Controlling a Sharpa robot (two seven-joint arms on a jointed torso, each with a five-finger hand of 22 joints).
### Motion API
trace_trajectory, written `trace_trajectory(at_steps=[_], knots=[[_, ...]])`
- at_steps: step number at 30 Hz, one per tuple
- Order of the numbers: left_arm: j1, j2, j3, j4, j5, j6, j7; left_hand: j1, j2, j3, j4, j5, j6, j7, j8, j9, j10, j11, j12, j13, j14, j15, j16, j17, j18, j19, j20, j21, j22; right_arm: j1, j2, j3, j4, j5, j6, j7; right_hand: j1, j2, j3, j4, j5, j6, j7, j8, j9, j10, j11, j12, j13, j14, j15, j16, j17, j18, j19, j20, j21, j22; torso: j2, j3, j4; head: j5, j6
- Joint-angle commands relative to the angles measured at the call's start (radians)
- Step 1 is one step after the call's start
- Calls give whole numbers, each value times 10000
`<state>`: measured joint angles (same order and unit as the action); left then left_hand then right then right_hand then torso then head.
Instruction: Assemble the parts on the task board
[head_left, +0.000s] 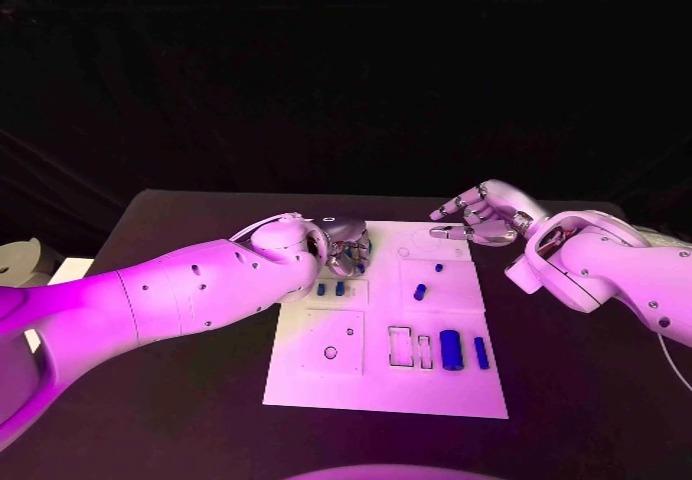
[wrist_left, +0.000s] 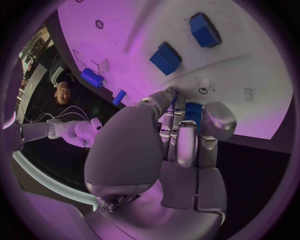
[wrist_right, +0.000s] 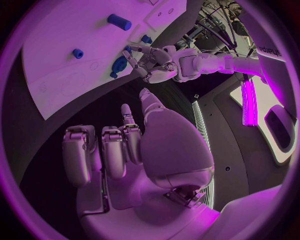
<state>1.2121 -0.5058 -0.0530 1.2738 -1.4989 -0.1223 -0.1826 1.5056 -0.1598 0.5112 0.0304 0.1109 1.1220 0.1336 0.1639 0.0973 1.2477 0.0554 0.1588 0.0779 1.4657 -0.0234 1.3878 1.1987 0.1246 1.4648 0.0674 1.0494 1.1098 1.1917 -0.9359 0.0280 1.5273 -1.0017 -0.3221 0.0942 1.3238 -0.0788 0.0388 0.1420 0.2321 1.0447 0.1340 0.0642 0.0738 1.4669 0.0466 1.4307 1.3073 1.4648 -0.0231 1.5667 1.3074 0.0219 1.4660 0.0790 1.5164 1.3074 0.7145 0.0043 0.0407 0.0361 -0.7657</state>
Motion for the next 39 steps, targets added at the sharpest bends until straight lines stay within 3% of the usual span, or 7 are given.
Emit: trace_trajectory(at_steps=[1, 6, 12, 16, 25, 39], knots=[[8, -138, 48, 218, 134, -417, 161, -188, -13, 121, -68, 49, 89, -9, -85, -9, 84, 22, -115, 18, 416, -51, 53, -1, -205, 239, -40, 73, 35, -7, 10, 0, -3, -34, 106, 99, -89, 46, -48, 10, 61, 61, -17, 33, 11, 485, 8, -24, 1992, 1037, -4, -23, 2546, 53, 439, 41, -38, 1496, -14, 7, 11, 5, 20], [15, -454, 171, 545, 299, -527, 143, -239, -25, 164, -101, 45, 93, -5, -117, -15, 85, 32, -166, 18, 412, -47, 55, -16, -211, 237, -35, 106, 70, -7, 9, 0, -7, -32, 105, 100, -89, 46, -48, 10, 61, 61, -17, 33, 11, 485, 8, -24, 1992, 1037, -4, -23, 2546, 53, 439, 41, -38, 1496, -13, 5, 14, 19, 46], [73, -1127, 383, 1153, 584, -620, 55, -291, -43, 193, -134, 41, 115, -4, -138, -15, 108, 32, -203, 23, 412, -47, 68, -6, -218, 238, -31, 149, 113, -7, -8, 0, -9, -24, 99, 100, -89, 46, -48, 10, 61, 61, -17, 33, 11, 485, 8, -24, 1992, 1037, -4, -23, 2546, 53, 439, 41, -38, 1496, -6, 8, 15, 51, 84], [139, -1507, 449, 1439, 757, -456, -69, -366, -70, 202, -159, 31, 149, -11, -155, -14, 146, 27, -239, 31, 408, -49, 72, -20, -221, 236, -30, 175, 143, -7, -6, 0, -20, -21, 100, 99, -89, 46, -48, 10, 61, 61, -17, 33, 11, 485, 8, -24, 1992, 1037, -4, -23, 2546, 53, 439, 41, -38, 1496, 1, 5, 19, 69, 103], [151, -1766, 458, 1401, 1062, -53, -140, -558, -103, 175, -158, 14, 190, -28, -201, -13, 196, 14, -320, 43, 400, -54, 78, -47, -224, 227, -27, 213, 192, -7, 2, 0, -26, -19, 97, 104, -89, 46, -48, 10, 61, 61, -17, 33, 11, 485, 8, -24, 1992, 1037, -4, -23, 2546, 53, 439, 41, -38, 1496, 16, -18, 7, 88, 105], [17, -1554, 343, 1078, 1112, 115, -101, -653, -109, 142, -156, 6, 217, -36, -222, -11, 231, 6, -359, 53, 395, -59, 80, -63, -222, 219, -26, 215, 202, -13, 25, 0, -40, -18, 110, 115, -86, 79, -54, 18, 81, 76, -21, 37, 14, 481, 4, -37, 1986, 1037, -7, -25, 2543, 54, 438, 39, -41, 1492, 16, -4, -8, 98, 49]])
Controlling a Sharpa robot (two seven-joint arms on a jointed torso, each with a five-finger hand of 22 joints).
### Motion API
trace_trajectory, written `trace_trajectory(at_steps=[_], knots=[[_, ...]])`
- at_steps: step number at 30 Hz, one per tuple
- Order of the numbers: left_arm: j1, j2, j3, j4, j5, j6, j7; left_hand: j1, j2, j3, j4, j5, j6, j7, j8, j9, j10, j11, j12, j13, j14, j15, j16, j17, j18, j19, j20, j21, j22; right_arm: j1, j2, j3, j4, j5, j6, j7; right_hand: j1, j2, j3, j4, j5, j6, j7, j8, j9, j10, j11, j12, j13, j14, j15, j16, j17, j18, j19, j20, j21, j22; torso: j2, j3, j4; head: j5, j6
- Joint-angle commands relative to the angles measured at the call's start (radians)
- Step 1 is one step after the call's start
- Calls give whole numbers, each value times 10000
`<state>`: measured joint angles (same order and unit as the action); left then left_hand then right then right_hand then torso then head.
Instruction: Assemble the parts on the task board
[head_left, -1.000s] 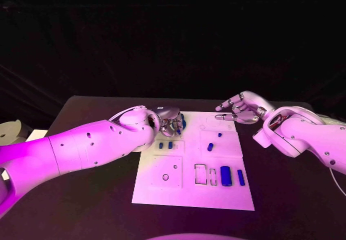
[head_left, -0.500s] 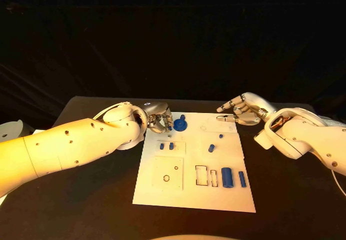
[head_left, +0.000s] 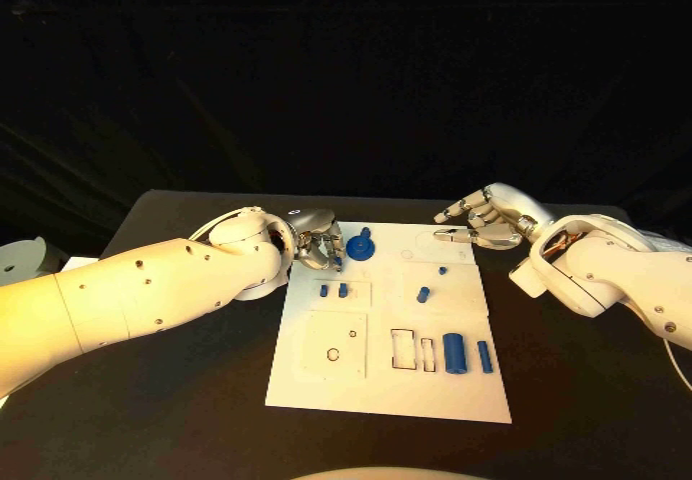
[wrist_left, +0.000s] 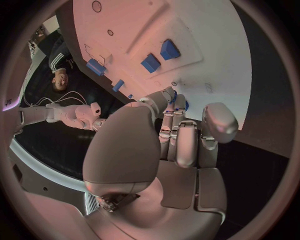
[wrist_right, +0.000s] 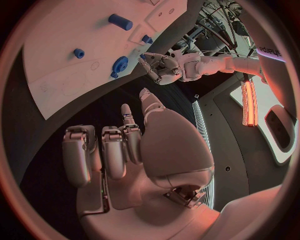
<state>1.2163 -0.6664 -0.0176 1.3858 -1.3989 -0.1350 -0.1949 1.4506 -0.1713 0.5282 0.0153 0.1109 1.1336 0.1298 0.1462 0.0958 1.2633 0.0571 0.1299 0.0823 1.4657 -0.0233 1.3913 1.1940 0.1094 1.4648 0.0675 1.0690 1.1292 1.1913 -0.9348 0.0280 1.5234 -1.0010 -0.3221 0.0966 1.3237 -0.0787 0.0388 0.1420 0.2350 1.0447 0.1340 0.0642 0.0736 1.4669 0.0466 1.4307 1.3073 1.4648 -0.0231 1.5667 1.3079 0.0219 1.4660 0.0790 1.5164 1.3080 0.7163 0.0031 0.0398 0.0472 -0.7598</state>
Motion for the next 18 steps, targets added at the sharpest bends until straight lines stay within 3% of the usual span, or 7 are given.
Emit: trace_trajectory(at_steps=[1, 18], knots=[[-45, 76, -20, -74, 112, 268, 24, -124, 3, -39, -5, 3, 106, 2, -50, 5, 83, -13, -78, 12, 395, -61, 45, -19, -69, 217, -27, 17, 7, -8, 14, 0, -1, -25, 112, 91, -85, 77, -54, 19, 52, 76, -21, 37, 15, 481, 4, -37, 1986, 1037, -7, -25, 2538, 53, 438, 39, -41, 1487, -2, 7, 5, -18, -19], [-105, 146, -45, -170, 113, 458, -96, -140, 0, -50, -17, 3, 112, -6, -61, 5, 98, -19, -92, 17, 393, -64, 46, -26, -67, 213, -28, 11, 6, -12, 1, 0, 4, -25, 117, 89, -85, 77, -54, 19, 52, 76, -21, 37, 15, 481, 4, -37, 1986, 1037, -7, -25, 2538, 53, 438, 39, -41, 1487, -6, 12, 3, 5, -50]])
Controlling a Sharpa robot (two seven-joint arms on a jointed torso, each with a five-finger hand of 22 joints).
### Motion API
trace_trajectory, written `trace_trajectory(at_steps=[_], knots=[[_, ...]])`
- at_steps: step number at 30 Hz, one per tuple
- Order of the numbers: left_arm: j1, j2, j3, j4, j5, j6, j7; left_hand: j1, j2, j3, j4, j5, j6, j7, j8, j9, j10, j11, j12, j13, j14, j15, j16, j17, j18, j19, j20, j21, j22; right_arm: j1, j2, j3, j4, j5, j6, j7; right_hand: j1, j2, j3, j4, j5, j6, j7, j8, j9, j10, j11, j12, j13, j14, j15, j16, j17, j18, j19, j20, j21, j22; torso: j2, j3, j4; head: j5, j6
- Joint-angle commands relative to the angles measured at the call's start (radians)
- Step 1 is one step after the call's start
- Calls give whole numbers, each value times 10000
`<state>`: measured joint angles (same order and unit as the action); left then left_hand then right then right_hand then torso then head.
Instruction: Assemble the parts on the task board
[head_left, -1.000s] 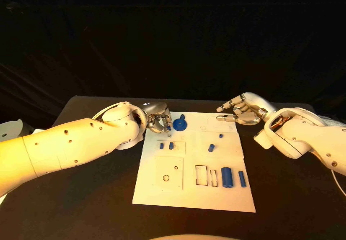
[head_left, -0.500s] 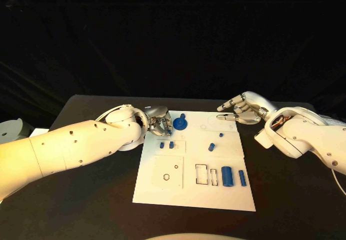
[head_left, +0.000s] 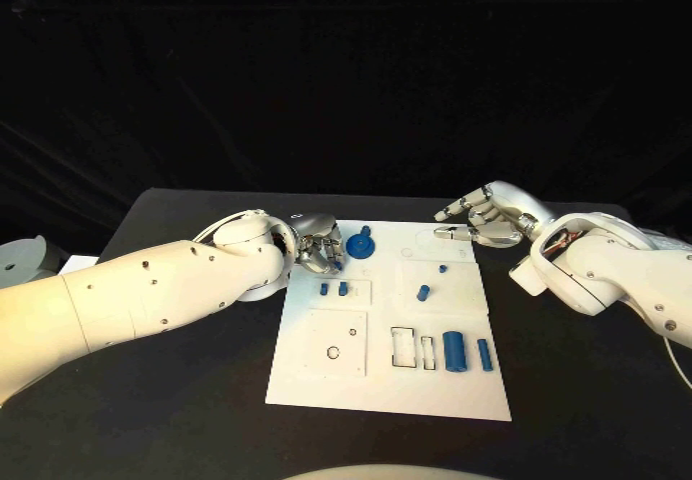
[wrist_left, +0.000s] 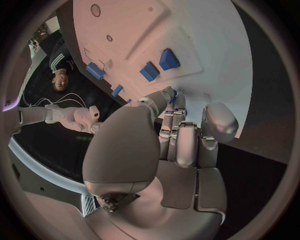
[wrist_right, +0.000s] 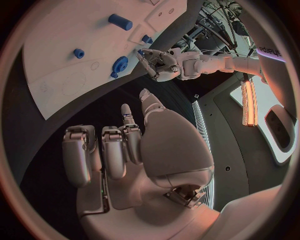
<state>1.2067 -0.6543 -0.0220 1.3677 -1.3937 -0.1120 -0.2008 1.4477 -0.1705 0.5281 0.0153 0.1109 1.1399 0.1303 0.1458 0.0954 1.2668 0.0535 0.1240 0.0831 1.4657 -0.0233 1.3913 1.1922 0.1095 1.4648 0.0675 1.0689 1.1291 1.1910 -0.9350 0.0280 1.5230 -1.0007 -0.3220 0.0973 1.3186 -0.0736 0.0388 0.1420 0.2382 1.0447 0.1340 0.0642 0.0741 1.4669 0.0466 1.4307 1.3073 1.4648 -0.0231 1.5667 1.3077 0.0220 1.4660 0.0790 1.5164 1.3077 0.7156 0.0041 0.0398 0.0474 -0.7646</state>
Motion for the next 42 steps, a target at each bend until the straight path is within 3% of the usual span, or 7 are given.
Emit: trace_trajectory(at_steps=[1, 13, 28, 34, 42], knots=[[-9, 28, -1, 12, 61, 235, -35, -112, -8, -49, -18, 4, 49, -12, -58, 8, 64, 15, -33, 10, 393, -65, 46, -8, -68, 213, -28, 12, 8, -8, 2, 0, 8, -28, 116, 82, -34, 26, -54, 19, 20, 76, -21, 37, 10, 481, 4, -37, 1986, 1037, -7, -25, 2540, 53, 438, 38, -41, 1490, 1, 2, 4, 0, 0], [-15, 134, -20, -54, 61, 367, -74, -230, -56, -132, -37, -1, 7, -20, -132, -6, 45, 18, -115, 20, 385, -66, 47, -36, -65, 200, -28, 6, 16, -9, 1, 0, 16, -26, 125, 84, -34, 26, -54, 19, 20, 76, -21, 37, 10, 481, 4, -37, 1986, 1037, -7, -25, 2540, 53, 438, 38, -41, 1490, -4, 3, -2, 8, 6], [-27, 193, -44, -137, 61, 550, -270, -574, -216, -326, -11, 11, -479, 159, -567, -154, -540, 239, -532, -83, 334, 100, 1, -229, -63, 145, 85, -120, -46, -9, -25, 0, 25, -21, 116, 81, -34, 26, -54, 19, 20, 76, -21, 37, 10, 481, 4, -37, 1986, 1037, -7, -25, 2540, 53, 438, 38, -41, 1490, -1, -1, 2, -9, -11], [-27, 201, -45, -147, 61, 485, -280, -662, -314, -369, -21, 20, -1113, 205, -855, -302, -990, 331, -619, -163, 303, 183, -31, -355, -41, 118, 160, -234, -120, -9, -25, 0, 13, -20, 112, 71, -34, 26, -54, 19, 20, 76, -21, 37, 10, 481, 4, -37, 1986, 1037, -7, -25, 2540, 53, 438, 38, -41, 1490, -6, -4, 4, -7, 5], [-28, 183, -44, -168, 63, 356, -292, -688, -367, -467, -49, 15, -1628, 272, -843, -320, -1442, 401, -619, -189, 267, 233, -77, -517, -7, 87, 225, -397, -236, -9, -22, 0, -35, -20, 120, 33, -26, 34, -64, 17, 29, 76, -21, 35, 10, 471, 3, -65, 1973, 1032, -9, -38, 2522, 57, 429, 36, -51, 1472, 1, -7, 1, -16, 11]])
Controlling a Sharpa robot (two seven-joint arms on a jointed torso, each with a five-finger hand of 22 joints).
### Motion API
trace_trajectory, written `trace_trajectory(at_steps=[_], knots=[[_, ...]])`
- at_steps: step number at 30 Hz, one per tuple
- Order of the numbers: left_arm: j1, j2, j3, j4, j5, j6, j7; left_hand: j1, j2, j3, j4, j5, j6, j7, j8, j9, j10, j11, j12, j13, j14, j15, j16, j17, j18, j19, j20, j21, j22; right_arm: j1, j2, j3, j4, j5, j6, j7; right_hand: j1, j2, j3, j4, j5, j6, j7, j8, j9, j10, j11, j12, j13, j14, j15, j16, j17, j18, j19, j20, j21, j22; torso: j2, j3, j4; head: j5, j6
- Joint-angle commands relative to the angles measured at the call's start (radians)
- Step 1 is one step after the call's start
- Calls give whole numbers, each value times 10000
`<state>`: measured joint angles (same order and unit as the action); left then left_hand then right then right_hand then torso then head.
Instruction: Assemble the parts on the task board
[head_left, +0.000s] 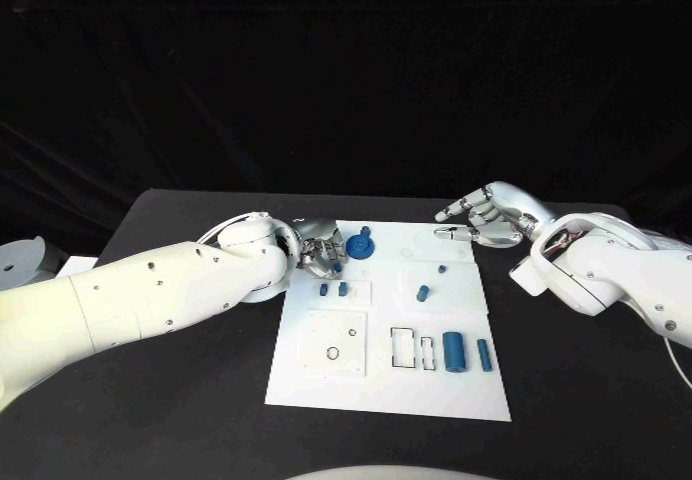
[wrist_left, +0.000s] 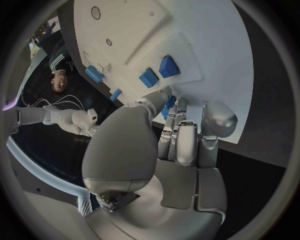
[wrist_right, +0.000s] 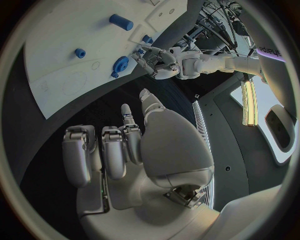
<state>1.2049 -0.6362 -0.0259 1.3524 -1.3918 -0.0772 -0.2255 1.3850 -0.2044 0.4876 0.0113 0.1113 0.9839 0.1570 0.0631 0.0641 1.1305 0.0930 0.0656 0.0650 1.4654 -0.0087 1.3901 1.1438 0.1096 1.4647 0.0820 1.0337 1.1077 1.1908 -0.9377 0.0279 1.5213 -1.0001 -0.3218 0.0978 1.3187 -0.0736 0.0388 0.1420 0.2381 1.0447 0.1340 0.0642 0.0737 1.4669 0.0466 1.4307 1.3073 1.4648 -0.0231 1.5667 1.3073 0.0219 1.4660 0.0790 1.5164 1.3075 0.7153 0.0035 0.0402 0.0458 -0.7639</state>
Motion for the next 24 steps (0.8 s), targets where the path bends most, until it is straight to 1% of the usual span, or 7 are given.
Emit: trace_trajectory(at_steps=[1, 6, 11, 13, 16, 20, 24], knots=[[-10, -8, -5, -16, 48, -7, -49, -59, -32, -79, -15, 12, -100, 10, -14, -6, -119, 12, -33, -8, 267, 93, -68, -46, -5, 86, 85, -55, -28, -7, 5, 0, -31, -27, 122, 11, -26, 34, -65, 16, 29, 76, -21, 35, 15, 466, 3, -77, 1967, 1030, -9, -45, 2516, 60, 423, 36, -56, 1464, 4, -3, -6, -1, 7], [-10, -129, -1, 5, 89, -79, -64, -23, -19, -238, -58, 15, -298, 27, -6, -1, -483, 60, -33, -18, 249, 129, -89, -133, 11, 78, 125, -143, -89, -7, 4, 0, -133, -83, 192, -189, 70, 60, -97, -20, 33, -49, -5, 7, -9, -164, 11, -1609, 1247, 935, -6, -303, 2175, 168, 171, 32, -313, 1002, -9, -2, -2, -12, 6], [-2, -516, 32, 140, 600, -271, 15, 27, 28, -585, -83, 17, -499, 4, 9, 6, -905, 107, -22, -19, 235, 168, -100, -219, 23, 81, 168, -217, -137, -7, -16, 0, -285, -911, 317, -585, 804, 249, 382, -158, 97, -51, -46, 34, -4, -3082, -21, -9209, -3260, 751, -67, -875, 1515, 364, -294, -30, -882, 95, -15, 0, 2, -57, 25], [10, -703, 67, 173, 1282, -392, 132, 44, 59, -616, -82, 22, -485, 1, 22, 12, -938, 112, -16, -18, 232, 173, -104, -237, 24, 81, 172, -222, -139, -7, -23, 0, -331, -1413, 419, -744, 1003, 158, 645, -143, 82, 19, 28, 32, 0, -3448, 19, -10351, -4351, 738, -26, -969, 1417, 387, -319, -40, -953, -2, -16, 12, 2, -64, 43], [43, -1053, 112, 195, 3136, -660, 557, 184, 271, -510, -104, 49, -223, 72, 145, 52, -665, 105, 177, 27, 234, 169, -81, -218, 51, 43, 179, -354, -237, -8, -35, 1, -361, -2353, 582, -1009, 1295, -20, 1217, -126, 22, 180, 106, 31, 6, -3405, 102, -11884, -6227, 744, 67, -1044, 1345, 394, -293, 19, -997, -44, -12, 13, -2, -75, 83], [77, -1467, 135, 226, 6117, -1204, 1831, 224, 369, -266, -120, 60, 24, 154, 245, 66, -383, 137, 374, 33, 17, 193, -393, -888, 185, -222, 203, -1144, -856, -20, -47, 1, -308, -3824, 760, -1351, 1455, -425, 1972, -179, -102, 414, -15, 5, 8, -2895, 105, -12981, -8158, 748, 32, -1115, 1278, 379, -248, 72, -1019, -46, -6, 4, 8, -138, 108], [89, -1757, 128, 357, 10143, -1691, 3726, 236, 593, 30, -93, 52, 490, 258, 485, 110, -239, 191, 555, 25, -921, 237, -1548, -3035, 572, -1156, 255, -3474, -2661, -84, -27, 2, -170, -5251, 978, -1678, 1439, -602, 2414, -200, -269, 640, -67, 35, 27, -2757, 126, -13379, -9028, 738, 44, -1177, 1215, 390, -246, 55, -1048, -69, -4, 1, -3, -311, 169]])
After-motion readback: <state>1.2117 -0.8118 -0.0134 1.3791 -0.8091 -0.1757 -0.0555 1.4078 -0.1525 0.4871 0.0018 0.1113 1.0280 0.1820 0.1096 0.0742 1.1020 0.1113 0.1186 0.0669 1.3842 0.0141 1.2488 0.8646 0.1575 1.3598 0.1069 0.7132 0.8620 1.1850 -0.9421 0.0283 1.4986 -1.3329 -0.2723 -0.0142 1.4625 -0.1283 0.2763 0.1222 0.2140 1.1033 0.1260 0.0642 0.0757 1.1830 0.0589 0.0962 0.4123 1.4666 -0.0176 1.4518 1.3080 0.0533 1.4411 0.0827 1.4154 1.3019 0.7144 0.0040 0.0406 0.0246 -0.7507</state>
